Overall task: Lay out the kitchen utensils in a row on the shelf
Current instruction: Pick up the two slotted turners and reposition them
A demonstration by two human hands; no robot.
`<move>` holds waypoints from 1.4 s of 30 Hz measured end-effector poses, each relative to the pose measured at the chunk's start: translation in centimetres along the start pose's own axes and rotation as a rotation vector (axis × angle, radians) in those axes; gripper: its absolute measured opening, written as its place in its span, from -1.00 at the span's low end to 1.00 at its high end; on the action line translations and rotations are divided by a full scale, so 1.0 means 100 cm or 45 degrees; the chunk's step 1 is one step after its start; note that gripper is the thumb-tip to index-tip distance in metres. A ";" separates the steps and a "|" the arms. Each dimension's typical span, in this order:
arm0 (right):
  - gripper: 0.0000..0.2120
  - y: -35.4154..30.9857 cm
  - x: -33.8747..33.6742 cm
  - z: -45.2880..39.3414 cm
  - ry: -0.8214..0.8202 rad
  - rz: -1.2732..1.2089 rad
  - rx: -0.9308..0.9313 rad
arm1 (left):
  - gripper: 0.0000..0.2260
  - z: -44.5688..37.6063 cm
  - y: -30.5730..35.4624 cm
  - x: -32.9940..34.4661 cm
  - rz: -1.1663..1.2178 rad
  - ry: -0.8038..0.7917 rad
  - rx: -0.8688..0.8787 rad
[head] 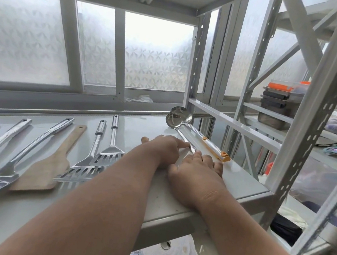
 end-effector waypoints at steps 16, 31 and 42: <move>-0.29 0.002 0.000 0.001 -0.023 -0.054 0.032 | -0.49 0.002 0.000 -0.001 -0.008 -0.004 0.008; -0.57 0.006 -0.014 0.010 0.275 -0.276 -0.010 | -0.63 0.023 0.004 -0.009 -0.011 0.077 -0.005; -0.80 0.007 -0.026 0.035 0.656 -0.237 -0.018 | -0.47 0.168 -0.045 -0.079 -0.502 0.073 -0.264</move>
Point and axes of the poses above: each hand's wrist, its own z-axis away from the middle knuckle, its own x-axis out of the palm, y = z × x, the point moved 7 cm from there along -z, towards the middle knuckle, and after that the axes turned 14 degrees about z, right-handed, at the moved point
